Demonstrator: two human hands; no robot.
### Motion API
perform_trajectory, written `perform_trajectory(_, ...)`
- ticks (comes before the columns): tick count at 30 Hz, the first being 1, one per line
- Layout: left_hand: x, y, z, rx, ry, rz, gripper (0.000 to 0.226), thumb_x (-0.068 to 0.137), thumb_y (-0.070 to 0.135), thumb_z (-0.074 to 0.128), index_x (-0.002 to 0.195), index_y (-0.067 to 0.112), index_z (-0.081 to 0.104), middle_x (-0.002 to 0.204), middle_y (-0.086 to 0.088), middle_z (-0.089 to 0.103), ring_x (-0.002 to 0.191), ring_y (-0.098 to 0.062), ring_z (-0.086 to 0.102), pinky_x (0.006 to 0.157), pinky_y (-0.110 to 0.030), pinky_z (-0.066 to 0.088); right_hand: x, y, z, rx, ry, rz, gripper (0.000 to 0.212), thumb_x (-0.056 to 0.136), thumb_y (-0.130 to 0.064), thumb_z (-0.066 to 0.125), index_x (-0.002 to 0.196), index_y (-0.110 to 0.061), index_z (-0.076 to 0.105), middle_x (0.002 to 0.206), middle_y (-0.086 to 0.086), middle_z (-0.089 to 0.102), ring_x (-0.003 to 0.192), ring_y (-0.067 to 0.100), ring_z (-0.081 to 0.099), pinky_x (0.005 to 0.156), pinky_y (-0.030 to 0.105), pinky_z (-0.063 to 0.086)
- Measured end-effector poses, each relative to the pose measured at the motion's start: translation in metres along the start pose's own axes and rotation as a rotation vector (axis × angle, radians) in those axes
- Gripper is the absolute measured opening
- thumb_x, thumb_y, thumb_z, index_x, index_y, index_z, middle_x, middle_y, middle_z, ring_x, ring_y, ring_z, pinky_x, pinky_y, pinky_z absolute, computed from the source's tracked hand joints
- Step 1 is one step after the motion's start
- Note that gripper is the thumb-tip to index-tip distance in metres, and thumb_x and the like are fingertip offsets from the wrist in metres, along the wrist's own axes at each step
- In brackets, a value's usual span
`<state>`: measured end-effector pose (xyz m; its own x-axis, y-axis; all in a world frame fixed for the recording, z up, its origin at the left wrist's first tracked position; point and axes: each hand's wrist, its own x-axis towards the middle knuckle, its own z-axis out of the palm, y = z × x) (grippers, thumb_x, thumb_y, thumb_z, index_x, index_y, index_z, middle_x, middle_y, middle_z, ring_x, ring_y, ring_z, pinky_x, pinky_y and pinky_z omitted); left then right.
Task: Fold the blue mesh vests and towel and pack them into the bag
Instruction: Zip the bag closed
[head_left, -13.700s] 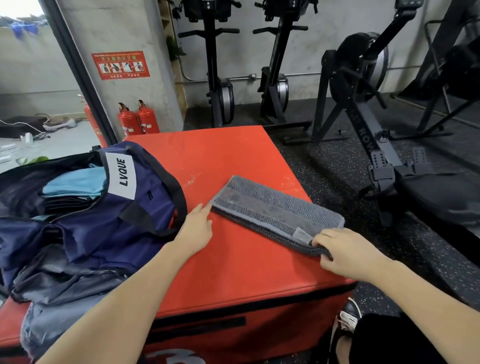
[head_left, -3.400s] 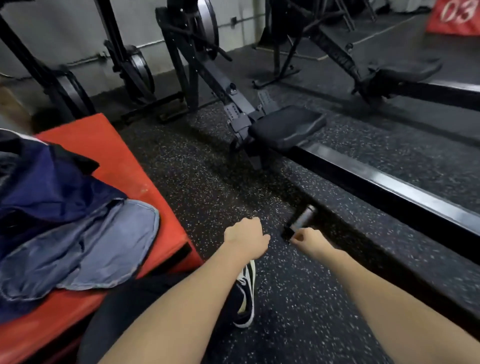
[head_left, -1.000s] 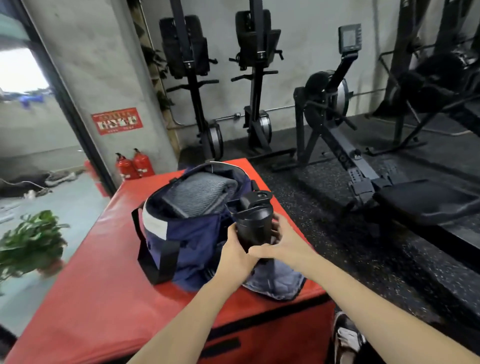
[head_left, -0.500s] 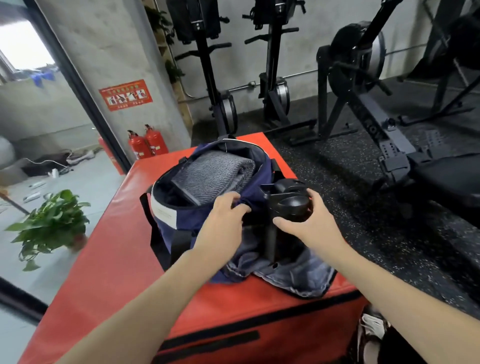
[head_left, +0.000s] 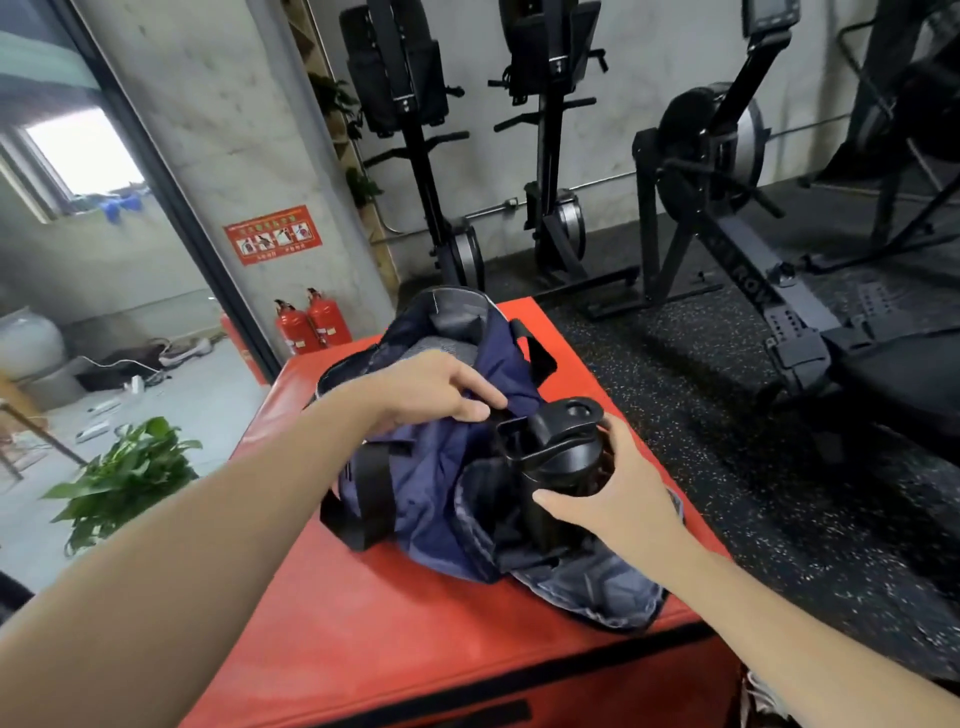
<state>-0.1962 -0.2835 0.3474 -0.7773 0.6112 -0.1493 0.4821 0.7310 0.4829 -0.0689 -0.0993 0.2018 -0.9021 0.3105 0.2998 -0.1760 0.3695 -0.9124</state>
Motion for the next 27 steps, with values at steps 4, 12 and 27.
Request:
perform_trajectory(4, -0.012, 0.013, -0.041, -0.108, -0.023, 0.051, 0.027, 0.092, 0.011, 0.066, 0.106, 0.029, 0.078, 0.11, 0.014, 0.074, 0.114, 0.0, 0.061, 0.112, -0.027, 0.038, 0.005, -0.009, 0.017, 0.002, -0.045, -0.047, 0.092, 0.059, -0.038, 0.092, 0.137, -0.037, 0.042, 0.12, -0.027, 0.06, 0.11, -0.012, 0.054, 0.093, 0.007, 0.04)
perform_trajectory(12, -0.021, 0.025, -0.064, -0.15, -0.014, 0.057, 0.026, 0.092, 0.007, 0.066, 0.106, 0.024, 0.078, 0.114, 0.009, 0.073, 0.116, -0.004, 0.061, 0.115, -0.035, 0.036, 0.03, -0.007, 0.038, 0.006, -0.14, -0.033, 0.084, 0.067, -0.036, 0.088, 0.134, -0.045, 0.038, 0.109, -0.035, 0.051, 0.097, -0.019, 0.048, 0.079, -0.004, 0.031)
perform_trajectory(27, -0.017, 0.056, -0.066, -0.179, -0.076, 0.151, 0.024, 0.095, 0.004, 0.062, 0.111, 0.017, 0.075, 0.115, 0.005, 0.073, 0.112, -0.009, 0.066, 0.101, -0.025, 0.045, 0.076, 0.014, 0.078, 0.054, -0.23, -0.002, 0.087, 0.078, -0.034, 0.076, 0.151, -0.018, 0.032, 0.142, 0.001, 0.052, 0.135, 0.016, 0.044, 0.111, 0.029, 0.033)
